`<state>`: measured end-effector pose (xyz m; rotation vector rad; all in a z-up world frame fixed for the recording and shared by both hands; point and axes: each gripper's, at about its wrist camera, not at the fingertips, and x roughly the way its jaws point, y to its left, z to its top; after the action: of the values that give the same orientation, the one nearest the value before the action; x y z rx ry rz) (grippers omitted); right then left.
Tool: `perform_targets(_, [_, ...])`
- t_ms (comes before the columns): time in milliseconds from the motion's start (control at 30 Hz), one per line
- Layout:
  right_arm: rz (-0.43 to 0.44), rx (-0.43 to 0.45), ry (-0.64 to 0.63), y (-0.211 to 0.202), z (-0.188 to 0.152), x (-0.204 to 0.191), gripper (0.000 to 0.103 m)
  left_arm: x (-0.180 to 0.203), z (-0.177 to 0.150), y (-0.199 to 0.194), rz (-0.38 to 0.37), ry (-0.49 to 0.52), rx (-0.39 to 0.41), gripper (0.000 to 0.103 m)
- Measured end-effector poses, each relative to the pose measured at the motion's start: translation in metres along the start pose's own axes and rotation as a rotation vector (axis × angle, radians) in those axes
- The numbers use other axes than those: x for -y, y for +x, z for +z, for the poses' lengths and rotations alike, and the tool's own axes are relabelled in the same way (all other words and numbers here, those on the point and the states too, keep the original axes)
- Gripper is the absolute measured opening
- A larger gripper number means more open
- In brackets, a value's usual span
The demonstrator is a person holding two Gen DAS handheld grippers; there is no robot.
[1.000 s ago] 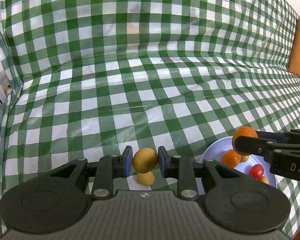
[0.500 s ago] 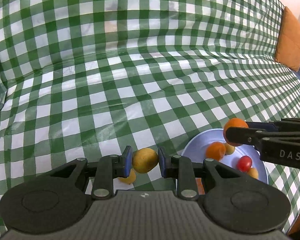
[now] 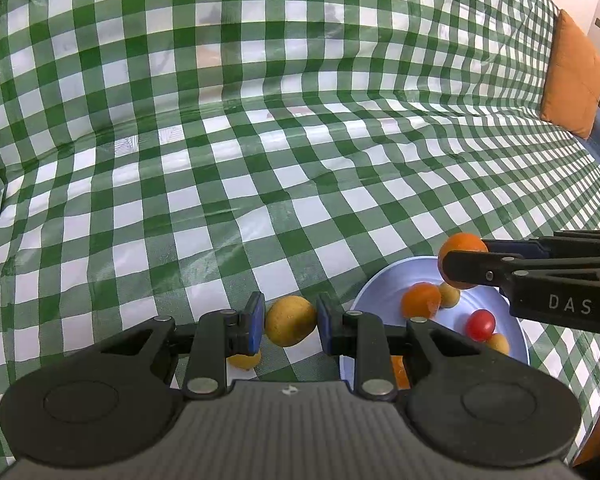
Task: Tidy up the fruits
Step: 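Carry the yellow fruit and the orange toward the blue plate, then lower both fruits into the plate and open both tools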
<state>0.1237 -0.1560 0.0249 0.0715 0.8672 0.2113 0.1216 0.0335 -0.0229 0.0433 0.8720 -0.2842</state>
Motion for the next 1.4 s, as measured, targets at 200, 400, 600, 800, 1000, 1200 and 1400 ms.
perform_targets(200, [-0.004,-0.003,-0.003,0.001,-0.001,-0.001,0.037,0.002,0.000,0.001,-0.006,0.005,0.001,0.030])
perform_targets(400, [-0.010,-0.004,-0.001,0.001,-0.001,-0.003,0.037,0.003,0.000,0.000,-0.010,0.009,0.003,0.030])
perform_targets(600, [-0.012,-0.005,0.000,0.001,-0.002,-0.002,0.037,0.003,0.000,0.000,-0.015,0.012,0.004,0.030])
perform_targets(800, [-0.015,-0.005,0.002,0.002,-0.002,-0.001,0.037,0.004,-0.001,0.000,-0.016,0.019,0.002,0.030])
perform_targets(1000, [-0.018,-0.006,0.005,0.003,-0.002,-0.001,0.037,0.006,-0.001,0.002,-0.029,0.032,-0.006,0.030])
perform_targets(1200, [-0.023,-0.011,0.003,0.005,-0.003,0.000,0.037,0.012,-0.003,0.005,-0.100,0.065,-0.038,0.030])
perform_targets(1400, [-0.040,-0.019,0.003,0.006,-0.003,-0.001,0.037,0.031,-0.010,0.009,-0.181,0.160,-0.085,0.030])
